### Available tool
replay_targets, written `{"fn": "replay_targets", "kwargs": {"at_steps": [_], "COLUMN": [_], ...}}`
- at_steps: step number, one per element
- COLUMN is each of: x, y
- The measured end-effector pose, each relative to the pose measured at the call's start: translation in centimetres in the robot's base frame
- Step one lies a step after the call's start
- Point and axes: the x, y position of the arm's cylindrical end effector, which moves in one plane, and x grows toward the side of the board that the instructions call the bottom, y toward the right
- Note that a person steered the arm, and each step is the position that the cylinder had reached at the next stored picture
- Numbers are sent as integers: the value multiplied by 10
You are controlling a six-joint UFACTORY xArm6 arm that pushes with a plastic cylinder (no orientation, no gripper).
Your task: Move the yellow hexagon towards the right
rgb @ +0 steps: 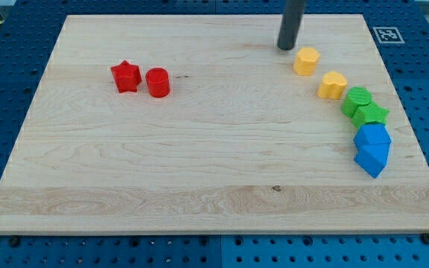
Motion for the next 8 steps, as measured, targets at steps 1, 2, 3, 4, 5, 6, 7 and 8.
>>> {"fn": "replay_targets", "kwargs": {"at_steps": [1,2,3,4,5,6,7,8], "x": [-5,-4,5,28,57,69,70,70], "y": [-16,-8,10,18,29,48,50,7]}}
